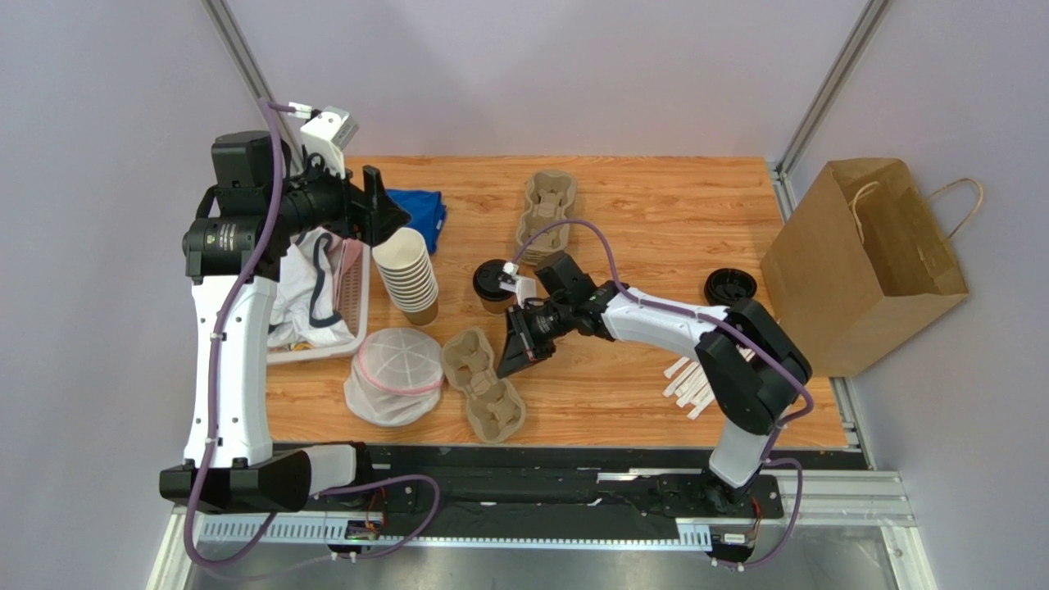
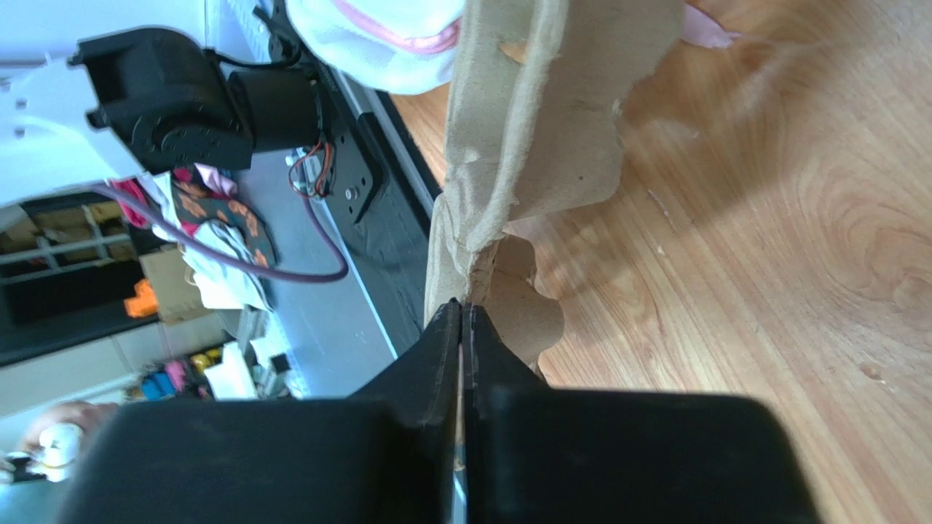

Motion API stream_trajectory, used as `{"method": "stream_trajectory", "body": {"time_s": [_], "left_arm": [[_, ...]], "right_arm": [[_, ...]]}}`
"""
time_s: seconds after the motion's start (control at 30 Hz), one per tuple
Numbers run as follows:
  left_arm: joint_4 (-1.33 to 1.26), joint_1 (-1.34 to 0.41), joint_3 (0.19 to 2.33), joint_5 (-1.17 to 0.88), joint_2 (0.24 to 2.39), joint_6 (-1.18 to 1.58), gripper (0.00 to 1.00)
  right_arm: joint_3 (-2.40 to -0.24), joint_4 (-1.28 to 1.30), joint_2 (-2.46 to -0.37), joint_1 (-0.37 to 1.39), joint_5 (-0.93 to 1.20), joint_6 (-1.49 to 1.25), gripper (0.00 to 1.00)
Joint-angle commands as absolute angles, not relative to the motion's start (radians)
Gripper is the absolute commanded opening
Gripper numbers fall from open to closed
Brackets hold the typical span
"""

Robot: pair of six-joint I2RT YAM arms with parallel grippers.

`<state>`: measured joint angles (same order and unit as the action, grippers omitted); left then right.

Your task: Pack the takeout coffee

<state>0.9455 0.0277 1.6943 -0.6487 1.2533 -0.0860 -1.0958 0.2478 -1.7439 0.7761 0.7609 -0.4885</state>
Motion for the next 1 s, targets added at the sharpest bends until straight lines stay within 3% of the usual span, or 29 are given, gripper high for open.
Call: {"method": "stream_trajectory", "body": {"time_s": [0.0, 0.03, 0.07, 0.1, 0.17, 0.27, 0.43, 0.5, 0.63, 0.8, 0.97], "left_arm": [[0.937, 0.028, 1.677, -0.635, 1.212, -0.120, 0.91], [0.939, 0.026, 1.672, -0.634, 1.209, -0.121, 0.91], [0.940, 0.026, 1.671, -0.634, 1.207, -0.126, 0.91], [0.948, 0.026, 1.671, -0.632, 1.206, -0.127, 0.91], [0.956, 0.026, 1.672, -0.627, 1.201, -0.132, 0.91], [0.963, 0.028, 1.669, -0.646, 1.189, -0.135, 0.92], [0.953, 0.026, 1.622, -0.736, 1.167, -0.138, 0.93], [0.936, 0.028, 1.597, -0.744, 1.149, -0.141, 0.93], [0.922, 0.028, 1.571, -0.730, 1.117, -0.147, 0.93], [0.916, 0.028, 1.562, -0.721, 1.089, -0.152, 0.93], [0.913, 0.028, 1.562, -0.719, 1.069, -0.147, 0.93]], "right_arm": [[-1.154, 0.187, -1.784, 0.776, 0.776, -0.542, 0.17], [-1.164, 0.201, -1.784, 0.775, 0.770, -0.532, 0.25], [-1.172, 0.221, -1.779, 0.769, 0.767, -0.522, 0.39], [-1.181, 0.279, -1.766, 0.762, 0.764, -0.503, 0.45], [-1.215, 0.349, -1.746, 0.727, 0.767, -0.436, 0.54], [-1.299, 0.564, -1.701, 0.666, 0.776, -0.251, 0.58], [-1.526, 1.058, -1.590, 0.566, 0.703, 0.111, 0.76], [-1.662, 1.223, -1.553, 0.503, 0.614, 0.257, 1.00], [-1.922, 1.371, -1.490, 0.266, 0.514, 0.347, 1.00], [-2.305, 1.544, -1.534, -0.199, 0.499, 0.394, 1.00], [-2.361, 1.545, -1.479, -0.536, 0.463, 0.484, 1.00]]}}
